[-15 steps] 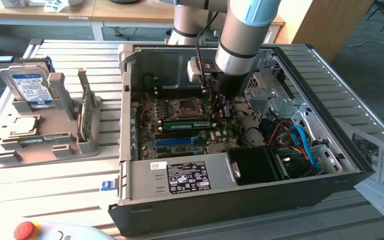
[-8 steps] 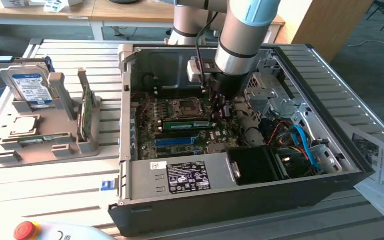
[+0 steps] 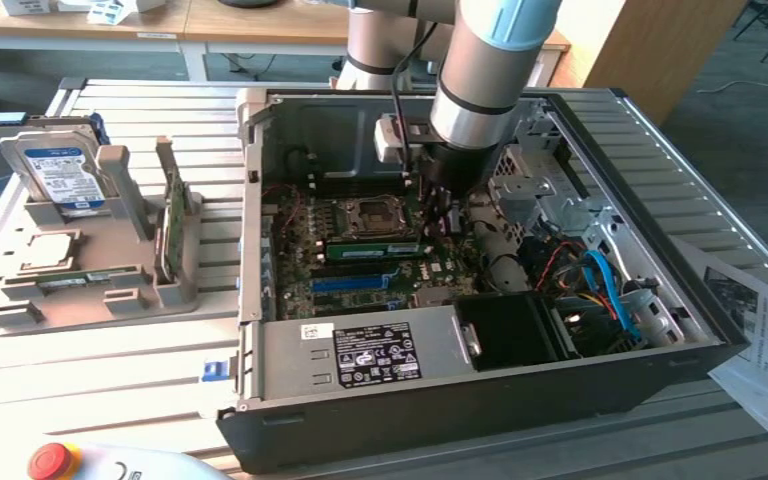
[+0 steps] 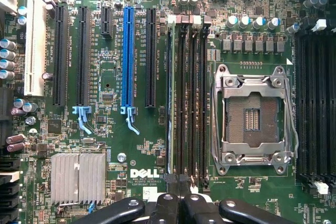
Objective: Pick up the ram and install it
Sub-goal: 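Press down the ram until it locks into place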
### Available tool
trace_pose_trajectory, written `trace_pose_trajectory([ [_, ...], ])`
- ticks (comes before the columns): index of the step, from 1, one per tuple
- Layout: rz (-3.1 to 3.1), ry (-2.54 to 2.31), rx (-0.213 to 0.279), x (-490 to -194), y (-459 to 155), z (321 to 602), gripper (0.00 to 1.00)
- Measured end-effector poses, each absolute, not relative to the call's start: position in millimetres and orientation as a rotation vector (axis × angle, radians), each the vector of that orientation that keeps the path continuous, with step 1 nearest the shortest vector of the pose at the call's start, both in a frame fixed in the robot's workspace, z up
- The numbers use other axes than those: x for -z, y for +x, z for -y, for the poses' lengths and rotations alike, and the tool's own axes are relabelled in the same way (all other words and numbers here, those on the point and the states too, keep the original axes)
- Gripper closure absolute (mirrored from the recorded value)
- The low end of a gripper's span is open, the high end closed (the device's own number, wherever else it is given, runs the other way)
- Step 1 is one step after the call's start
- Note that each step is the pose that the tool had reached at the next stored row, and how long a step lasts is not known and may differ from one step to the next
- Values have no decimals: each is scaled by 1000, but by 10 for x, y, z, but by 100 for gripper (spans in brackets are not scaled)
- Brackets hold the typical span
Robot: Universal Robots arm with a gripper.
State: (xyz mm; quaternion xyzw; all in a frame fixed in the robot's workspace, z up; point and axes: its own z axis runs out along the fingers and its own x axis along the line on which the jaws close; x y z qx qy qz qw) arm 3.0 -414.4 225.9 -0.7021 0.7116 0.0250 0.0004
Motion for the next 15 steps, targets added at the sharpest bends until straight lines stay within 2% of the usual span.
trace_pose_trajectory([
  [15, -2236, -2207, -81, -2486, 37, 4144, 90],
])
